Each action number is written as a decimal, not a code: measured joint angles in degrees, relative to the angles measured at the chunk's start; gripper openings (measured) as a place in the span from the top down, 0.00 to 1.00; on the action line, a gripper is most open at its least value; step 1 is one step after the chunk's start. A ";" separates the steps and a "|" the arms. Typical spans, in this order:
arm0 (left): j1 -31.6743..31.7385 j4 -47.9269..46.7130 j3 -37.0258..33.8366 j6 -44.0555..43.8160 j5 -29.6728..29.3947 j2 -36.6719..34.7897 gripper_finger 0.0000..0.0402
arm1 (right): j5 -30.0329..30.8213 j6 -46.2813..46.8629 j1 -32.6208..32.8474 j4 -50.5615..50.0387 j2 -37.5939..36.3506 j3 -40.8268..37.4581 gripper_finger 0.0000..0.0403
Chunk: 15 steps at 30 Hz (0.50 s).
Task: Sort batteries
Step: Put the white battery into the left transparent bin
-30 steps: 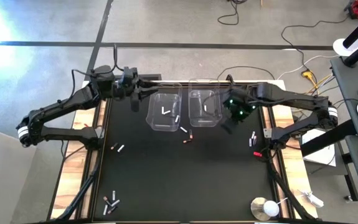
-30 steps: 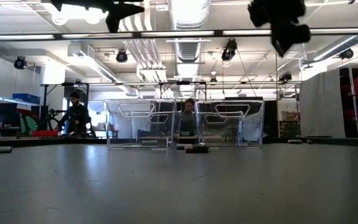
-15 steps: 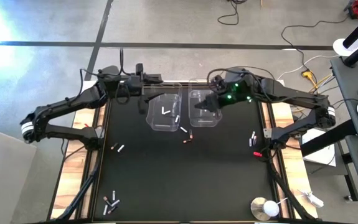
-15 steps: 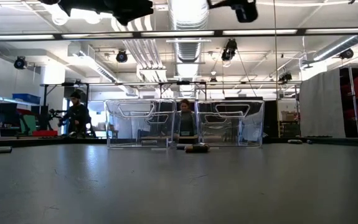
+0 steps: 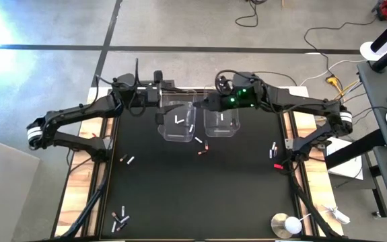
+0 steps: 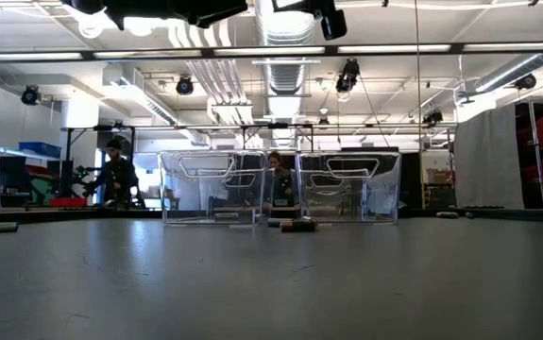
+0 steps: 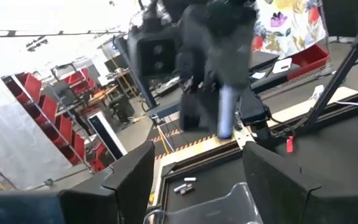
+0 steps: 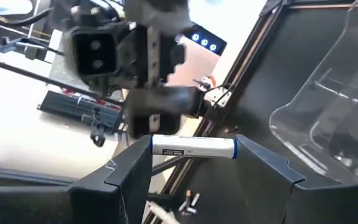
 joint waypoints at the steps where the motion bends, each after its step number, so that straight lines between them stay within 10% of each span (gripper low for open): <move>1: -0.20 0.27 0.00 -0.02 0.00 0.25 0.45 | 0.14 -0.04 -0.01 0.34 0.40 0.03 0.50; 15: -4.89 5.03 0.00 -5.55 -3.53 4.83 0.45 | 1.17 -0.81 -0.25 5.76 3.71 0.07 0.50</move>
